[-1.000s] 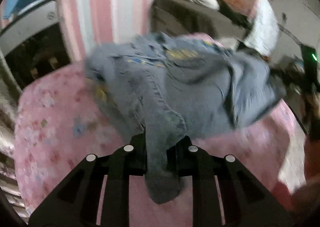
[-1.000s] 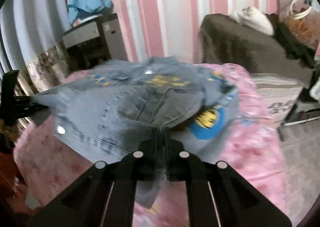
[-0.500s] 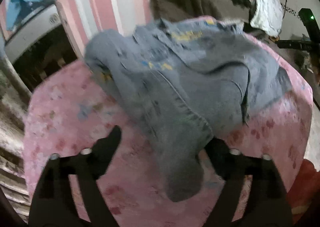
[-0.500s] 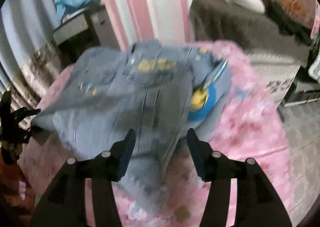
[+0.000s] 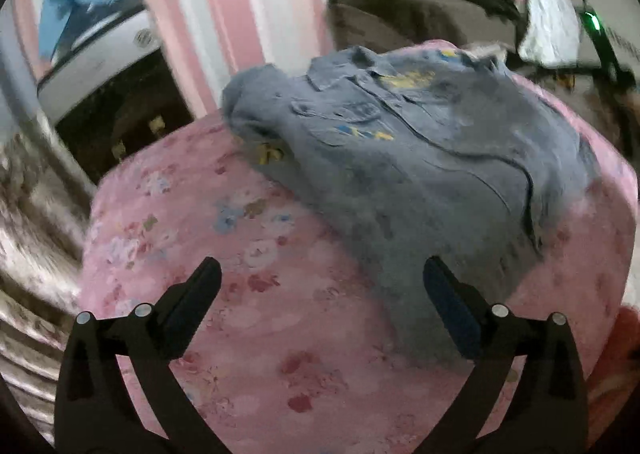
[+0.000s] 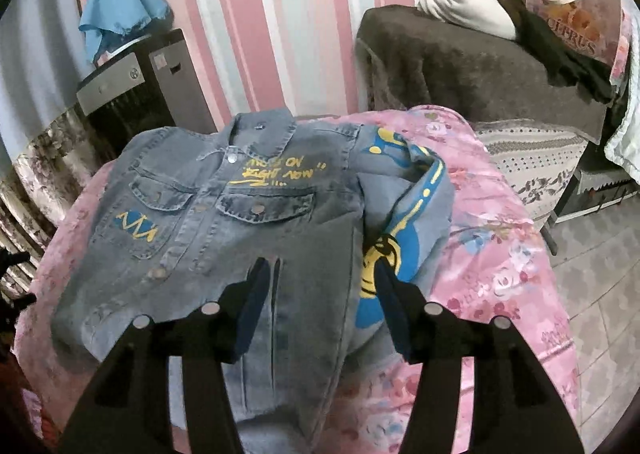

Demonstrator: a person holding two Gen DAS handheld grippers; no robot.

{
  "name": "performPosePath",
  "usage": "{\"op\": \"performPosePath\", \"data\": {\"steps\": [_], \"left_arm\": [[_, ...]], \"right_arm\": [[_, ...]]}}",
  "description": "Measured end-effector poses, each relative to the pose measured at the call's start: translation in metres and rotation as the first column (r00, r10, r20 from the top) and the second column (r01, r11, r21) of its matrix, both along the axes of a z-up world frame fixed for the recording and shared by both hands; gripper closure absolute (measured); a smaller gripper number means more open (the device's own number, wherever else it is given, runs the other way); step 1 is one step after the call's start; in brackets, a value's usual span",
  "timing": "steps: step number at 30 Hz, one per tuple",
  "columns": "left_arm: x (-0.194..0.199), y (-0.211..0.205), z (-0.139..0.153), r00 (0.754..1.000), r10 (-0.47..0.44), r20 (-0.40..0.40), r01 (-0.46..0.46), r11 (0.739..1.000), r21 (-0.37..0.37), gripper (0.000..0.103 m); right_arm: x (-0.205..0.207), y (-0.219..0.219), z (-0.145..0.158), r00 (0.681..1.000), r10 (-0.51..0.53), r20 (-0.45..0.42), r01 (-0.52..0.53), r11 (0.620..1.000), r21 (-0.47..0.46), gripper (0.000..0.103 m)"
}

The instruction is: Fold large clothes

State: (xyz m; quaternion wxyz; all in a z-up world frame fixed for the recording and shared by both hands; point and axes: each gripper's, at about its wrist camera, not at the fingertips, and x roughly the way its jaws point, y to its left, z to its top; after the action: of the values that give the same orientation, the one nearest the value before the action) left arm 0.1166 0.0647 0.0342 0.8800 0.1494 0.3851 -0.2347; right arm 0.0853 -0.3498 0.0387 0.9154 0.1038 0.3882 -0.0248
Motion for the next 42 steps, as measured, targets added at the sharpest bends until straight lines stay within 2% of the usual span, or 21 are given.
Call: {"op": "performPosePath", "data": {"steps": [1,4,7,11,13,17,20,21,23,24,25,26,28,31,32,34,36,37,39,41,42], "left_arm": [[0.008,0.006,0.002,0.999,0.035,0.004,-0.035,0.999,-0.024,0.003],[0.045,0.014,-0.003,0.985,0.171,0.001,-0.171,0.985,-0.02,0.003],[0.083,0.011,-0.023,0.964,0.265,-0.028,-0.264,0.964,0.024,0.003],[0.122,-0.004,-0.053,0.958,0.278,-0.075,-0.275,0.96,0.05,0.007],[0.135,-0.011,-0.063,0.958,0.267,-0.103,-0.264,0.964,0.042,0.017],[0.157,-0.024,-0.079,0.954,0.242,-0.179,-0.246,0.969,0.0,0.019],[0.166,-0.031,-0.083,0.95,0.21,-0.233,-0.232,0.97,-0.069,0.02],[0.168,-0.035,-0.086,0.946,0.197,-0.257,-0.227,0.969,-0.092,0.023],[0.172,-0.043,-0.092,0.941,0.172,-0.29,-0.211,0.971,-0.109,0.042],[0.171,-0.049,-0.092,0.946,0.171,-0.277,-0.206,0.973,-0.104,0.047],[0.171,-0.056,-0.092,0.951,0.15,-0.27,-0.183,0.978,-0.104,0.059],[0.17,-0.061,-0.091,0.956,0.15,-0.252,-0.178,0.98,-0.09,0.062],[0.171,-0.064,-0.088,0.959,0.155,-0.237,-0.178,0.981,-0.079,0.09],[0.179,-0.055,-0.082,0.945,0.156,-0.287,-0.2,0.971,-0.132,0.096],[0.181,-0.052,-0.081,0.943,0.155,-0.293,-0.201,0.97,-0.135,0.096],[0.18,-0.042,-0.075,0.947,0.168,-0.273,-0.203,0.974,-0.104,0.096],[0.18,-0.029,-0.068,0.952,0.208,-0.224,-0.221,0.975,-0.035,0.097],[0.181,-0.02,-0.061,0.954,0.245,-0.171,-0.243,0.969,0.031,0.097],[0.188,-0.002,-0.052,0.95,0.303,-0.081,-0.291,0.948,0.132,0.097],[0.198,0.02,-0.041,0.935,0.356,-0.003,-0.347,0.913,0.212,0.097],[0.206,0.037,-0.036,0.921,0.387,0.041,-0.384,0.887,0.257,0.097]], "right_arm": [[0.002,0.001,0.0,1.0,0.002,0.005,-0.002,1.0,-0.003,0.048],[0.01,0.004,0.001,1.0,0.002,0.027,-0.002,1.0,-0.013,0.046],[0.02,0.005,-0.002,1.0,-0.015,0.026,0.016,0.999,-0.039,0.046],[0.029,0.007,-0.009,1.0,-0.021,0.022,0.023,0.996,-0.088,0.046],[0.032,0.006,-0.011,0.999,-0.027,0.021,0.029,0.994,-0.103,0.046],[0.034,-0.007,-0.017,0.998,-0.06,0.004,0.06,0.993,-0.106,0.046],[0.033,-0.019,-0.026,0.996,-0.087,-0.028,0.085,0.993,-0.085,0.046],[0.031,-0.024,-0.031,0.994,-0.101,-0.044,0.097,0.992,-0.075,0.046],[0.029,-0.033,-0.041,0.989,-0.124,-0.08,0.121,0.991,-0.05,0.046],[0.029,-0.036,-0.045,0.987,-0.13,-0.094,0.128,0.991,-0.035,0.046],[0.029,-0.039,-0.05,0.985,-0.132,-0.112,0.132,0.991,-0.01,0.046],[0.03,-0.043,-0.055,0.982,-0.131,-0.134,0.135,0.99,0.026,0.046],[0.033,-0.045,-0.064,0.979,-0.126,-0.161,0.137,0.989,0.061,0.046],[0.042,-0.049,-0.075,0.974,-0.118,-0.192,0.141,0.984,0.112,0.046],[0.04,-0.057,-0.072,0.976,-0.133,-0.173,0.162,0.973,0.164,0.046],[0.029,-0.074,-0.061,0.973,-0.2,-0.112,0.22,0.952,0.214,0.046],[0.021,-0.086,-0.052,0.959,-0.261,-0.113,0.276,0.949,0.15,0.046],[0.022,-0.087,-0.053,0.957,-0.254,-0.142,0.273,0.952,0.139,0.045],[0.025,-0.083,-0.063,0.953,-0.217,-0.21,0.249,0.958,0.143,0.045],[0.026,-0.075,-0.072,0.948,-0.187,-0.258,0.226,0.965,0.132,0.045],[0.026,-0.071,-0.078,0.943,-0.17,-0.287,0.217,0.966,0.14,0.045]]}}
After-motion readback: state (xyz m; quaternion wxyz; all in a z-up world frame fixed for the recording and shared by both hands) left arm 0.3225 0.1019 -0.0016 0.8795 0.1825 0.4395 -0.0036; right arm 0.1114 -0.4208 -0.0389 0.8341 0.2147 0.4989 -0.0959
